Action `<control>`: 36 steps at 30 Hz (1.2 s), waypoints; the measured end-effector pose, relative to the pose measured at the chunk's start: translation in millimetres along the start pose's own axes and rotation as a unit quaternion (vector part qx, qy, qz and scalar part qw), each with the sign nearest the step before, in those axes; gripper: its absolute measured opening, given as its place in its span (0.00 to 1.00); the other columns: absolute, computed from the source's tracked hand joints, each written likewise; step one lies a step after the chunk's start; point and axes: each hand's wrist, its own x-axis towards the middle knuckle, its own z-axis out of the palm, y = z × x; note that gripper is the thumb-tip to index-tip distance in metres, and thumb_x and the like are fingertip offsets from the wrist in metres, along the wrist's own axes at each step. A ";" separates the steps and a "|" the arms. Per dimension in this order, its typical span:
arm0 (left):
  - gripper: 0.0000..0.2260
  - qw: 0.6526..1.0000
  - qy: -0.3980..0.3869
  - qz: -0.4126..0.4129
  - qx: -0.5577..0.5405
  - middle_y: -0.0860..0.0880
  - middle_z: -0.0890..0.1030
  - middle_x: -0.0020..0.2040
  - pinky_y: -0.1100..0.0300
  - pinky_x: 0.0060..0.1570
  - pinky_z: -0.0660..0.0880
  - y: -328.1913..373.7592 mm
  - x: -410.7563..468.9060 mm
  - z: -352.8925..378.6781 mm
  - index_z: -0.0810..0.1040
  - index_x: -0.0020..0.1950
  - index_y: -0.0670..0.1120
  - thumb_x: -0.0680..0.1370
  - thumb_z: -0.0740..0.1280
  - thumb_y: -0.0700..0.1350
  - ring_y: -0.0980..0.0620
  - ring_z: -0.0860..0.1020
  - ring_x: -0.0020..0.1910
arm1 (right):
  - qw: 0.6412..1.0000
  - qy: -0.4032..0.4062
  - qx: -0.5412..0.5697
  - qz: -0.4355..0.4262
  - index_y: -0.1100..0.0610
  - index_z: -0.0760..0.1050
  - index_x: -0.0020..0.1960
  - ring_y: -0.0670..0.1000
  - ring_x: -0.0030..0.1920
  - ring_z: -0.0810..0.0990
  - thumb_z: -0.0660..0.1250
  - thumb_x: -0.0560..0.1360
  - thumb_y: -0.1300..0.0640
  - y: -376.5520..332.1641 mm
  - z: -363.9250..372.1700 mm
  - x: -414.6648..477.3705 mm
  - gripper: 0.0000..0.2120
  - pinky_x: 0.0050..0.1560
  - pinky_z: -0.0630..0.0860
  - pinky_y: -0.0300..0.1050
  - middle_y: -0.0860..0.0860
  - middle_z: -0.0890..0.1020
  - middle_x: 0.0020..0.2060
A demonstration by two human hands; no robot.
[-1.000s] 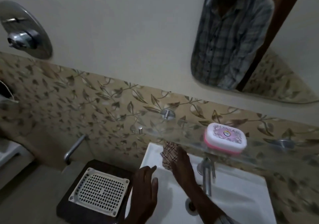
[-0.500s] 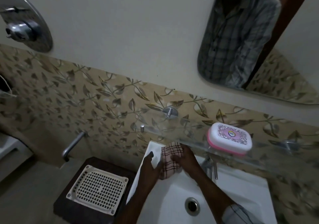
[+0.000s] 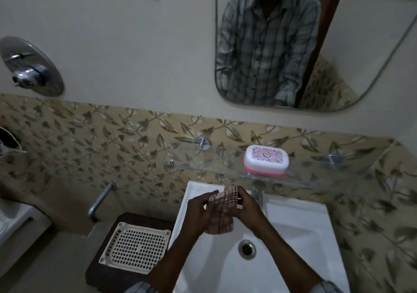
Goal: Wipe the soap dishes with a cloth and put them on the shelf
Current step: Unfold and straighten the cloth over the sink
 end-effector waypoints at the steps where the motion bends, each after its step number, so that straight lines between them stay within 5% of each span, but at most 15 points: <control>1: 0.12 0.999 -0.013 0.030 0.022 0.55 0.85 0.54 0.74 0.54 0.72 7.4 -0.8 -2.0 0.85 0.58 0.47 0.78 0.65 0.42 0.69 0.81 0.54 | 0.999 -0.001 -0.029 -0.020 0.47 0.75 0.62 0.49 0.54 0.83 0.76 0.68 0.65 -5.6 -4.7 -4.8 0.26 0.56 0.81 0.54 0.48 0.84 0.53; 4: 0.14 0.994 -0.058 0.071 0.064 0.49 0.86 0.55 0.74 0.55 0.72 25.3 1.5 -5.4 0.84 0.60 0.44 0.79 0.65 0.34 0.63 0.81 0.54 | 0.988 -0.015 -0.143 -0.051 0.51 0.68 0.72 0.46 0.63 0.76 0.78 0.66 0.61 -26.2 -17.1 -17.7 0.38 0.64 0.74 0.45 0.45 0.76 0.65; 7: 0.12 0.984 -0.129 0.086 0.084 0.48 0.86 0.53 0.67 0.53 0.75 42.0 9.0 -12.8 0.85 0.58 0.41 0.79 0.65 0.32 0.59 0.82 0.52 | 0.980 -0.024 -0.184 -0.069 0.51 0.63 0.75 0.43 0.66 0.69 0.79 0.63 0.58 -48.5 -28.5 -26.2 0.44 0.61 0.68 0.35 0.43 0.70 0.66; 10: 0.11 0.976 -0.180 0.101 0.065 0.47 0.87 0.52 0.62 0.54 0.78 56.7 11.9 -19.3 0.86 0.56 0.41 0.78 0.67 0.33 0.55 0.84 0.52 | 0.970 -0.049 -0.223 -0.086 0.47 0.71 0.67 0.43 0.60 0.75 0.78 0.63 0.54 -73.4 -37.1 -35.7 0.35 0.55 0.73 0.36 0.42 0.76 0.61; 13: 0.08 0.982 -0.168 0.085 -0.002 0.53 0.87 0.46 0.65 0.49 0.78 66.5 9.4 -19.0 0.85 0.52 0.43 0.75 0.71 0.34 0.60 0.83 0.47 | 0.940 -0.102 -0.312 -0.092 0.53 0.78 0.56 0.49 0.51 0.80 0.76 0.67 0.54 -98.5 -38.7 -40.7 0.19 0.50 0.76 0.45 0.50 0.83 0.51; 17: 0.20 0.979 -0.187 -0.041 -0.077 0.46 0.86 0.50 0.52 0.53 0.80 48.5 0.2 -28.0 0.80 0.54 0.45 0.65 0.81 0.42 0.52 0.84 0.50 | 0.910 -0.085 -0.380 -0.141 0.56 0.82 0.47 0.50 0.45 0.81 0.71 0.70 0.60 -120.8 -40.7 -45.9 0.06 0.43 0.74 0.45 0.53 0.86 0.44; 21: 0.12 0.940 -0.306 -0.133 0.072 0.48 0.88 0.46 0.50 0.53 0.82 8.0 -22.6 -27.8 0.87 0.48 0.44 0.66 0.79 0.44 0.49 0.85 0.45 | 0.946 -0.035 -0.300 -0.115 0.53 0.81 0.40 0.49 0.42 0.81 0.69 0.69 0.66 -120.5 -47.3 -49.8 0.09 0.40 0.74 0.43 0.48 0.84 0.37; 23: 0.08 0.956 -0.254 -0.148 -0.022 0.48 0.88 0.44 0.52 0.51 0.80 -1.9 -31.0 -29.8 0.88 0.46 0.45 0.68 0.77 0.42 0.49 0.85 0.44 | 0.973 0.004 -0.218 -0.074 0.52 0.81 0.39 0.50 0.42 0.82 0.69 0.69 0.67 -114.5 -57.8 -52.9 0.10 0.40 0.75 0.42 0.47 0.84 0.37; 26: 0.11 0.951 -0.139 -0.164 -0.220 0.41 0.87 0.49 0.50 0.51 0.80 -10.9 -36.4 -37.3 0.86 0.52 0.41 0.71 0.72 0.40 0.42 0.83 0.48 | 1.000 0.026 -0.001 0.005 0.58 0.83 0.52 0.54 0.46 0.85 0.69 0.68 0.73 -100.8 -75.7 -60.8 0.17 0.44 0.82 0.48 0.55 0.87 0.44; 28: 0.11 0.924 -0.092 -0.179 -0.325 0.42 0.85 0.44 0.54 0.41 0.79 -8.5 -38.5 -33.6 0.85 0.53 0.40 0.74 0.68 0.40 0.42 0.79 0.42 | 0.994 0.015 0.076 0.072 0.61 0.82 0.55 0.55 0.42 0.85 0.69 0.69 0.75 -91.2 -77.0 -64.6 0.18 0.43 0.81 0.49 0.57 0.87 0.44; 31: 0.14 0.870 -0.078 -0.259 -0.412 0.39 0.84 0.49 0.52 0.40 0.79 -3.1 -43.4 -15.9 0.83 0.59 0.40 0.79 0.64 0.46 0.43 0.82 0.42 | 0.967 0.017 0.194 0.165 0.69 0.78 0.58 0.61 0.45 0.83 0.65 0.71 0.75 -78.1 -67.6 -67.2 0.16 0.49 0.80 0.55 0.64 0.84 0.50; 36: 0.15 0.895 -0.112 -0.310 -0.302 0.30 0.83 0.53 0.51 0.39 0.79 -21.3 -46.1 -0.6 0.77 0.62 0.29 0.77 0.67 0.33 0.37 0.82 0.44 | 0.954 0.056 0.195 0.220 0.71 0.76 0.59 0.65 0.49 0.80 0.62 0.74 0.69 -53.0 -68.4 -67.1 0.15 0.56 0.76 0.67 0.71 0.80 0.55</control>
